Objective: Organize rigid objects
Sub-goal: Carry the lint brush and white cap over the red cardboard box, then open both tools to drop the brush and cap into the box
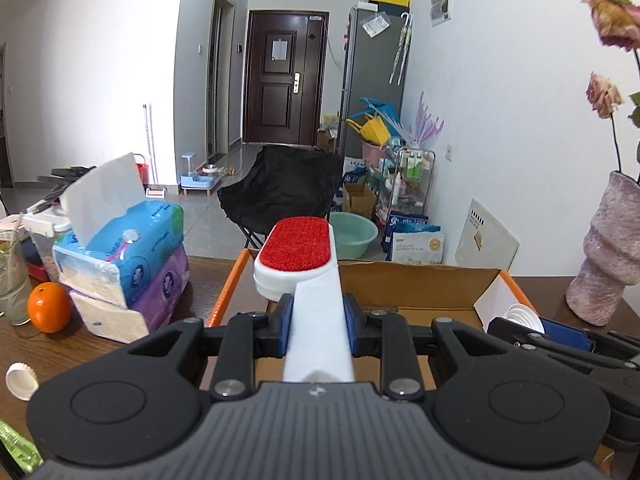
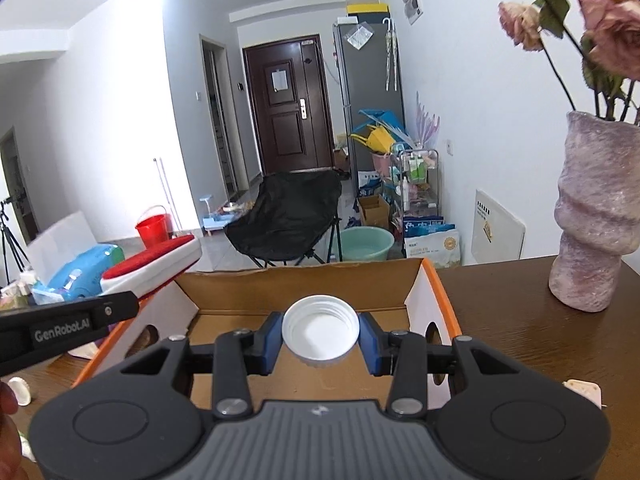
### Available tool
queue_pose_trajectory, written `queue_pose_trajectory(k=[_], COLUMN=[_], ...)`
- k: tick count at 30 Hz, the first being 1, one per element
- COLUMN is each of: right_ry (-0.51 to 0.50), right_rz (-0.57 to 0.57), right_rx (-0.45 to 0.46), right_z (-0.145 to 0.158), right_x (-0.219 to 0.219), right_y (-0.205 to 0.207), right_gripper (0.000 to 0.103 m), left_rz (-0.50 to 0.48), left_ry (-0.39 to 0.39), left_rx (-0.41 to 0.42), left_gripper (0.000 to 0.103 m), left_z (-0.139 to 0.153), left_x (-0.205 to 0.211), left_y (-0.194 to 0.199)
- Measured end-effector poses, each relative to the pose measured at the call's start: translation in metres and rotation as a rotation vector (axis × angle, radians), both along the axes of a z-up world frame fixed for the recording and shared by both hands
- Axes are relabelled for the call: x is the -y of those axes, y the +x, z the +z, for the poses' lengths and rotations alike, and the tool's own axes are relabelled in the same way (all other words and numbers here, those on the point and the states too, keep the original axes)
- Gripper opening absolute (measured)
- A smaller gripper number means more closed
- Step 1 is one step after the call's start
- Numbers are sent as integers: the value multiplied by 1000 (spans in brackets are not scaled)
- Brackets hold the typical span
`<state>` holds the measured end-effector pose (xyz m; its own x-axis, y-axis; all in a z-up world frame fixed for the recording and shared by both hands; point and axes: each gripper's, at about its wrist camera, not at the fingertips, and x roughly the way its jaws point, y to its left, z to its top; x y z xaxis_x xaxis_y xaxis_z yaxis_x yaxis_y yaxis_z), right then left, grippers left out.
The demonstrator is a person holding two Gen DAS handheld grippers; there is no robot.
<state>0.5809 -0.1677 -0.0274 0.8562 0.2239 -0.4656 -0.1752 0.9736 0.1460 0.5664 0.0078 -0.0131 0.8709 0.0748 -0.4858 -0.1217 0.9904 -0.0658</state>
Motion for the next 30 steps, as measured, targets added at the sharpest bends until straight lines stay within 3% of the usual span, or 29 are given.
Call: queue_pose_trajectory(k=[10, 30], right_ry=[-29, -45], right_rz=[-13, -17], right_rx=[-52, -62], right_z=[-19, -25], right_x=[-4, -2], right_y=[25, 27], right_gripper=[40, 40], left_rz=[-5, -40], left_ry=[16, 15], left_rx=[-74, -107], left_gripper=[26, 26], left_z=[-27, -28], left_x=[-1, 5], left_y=[32, 27])
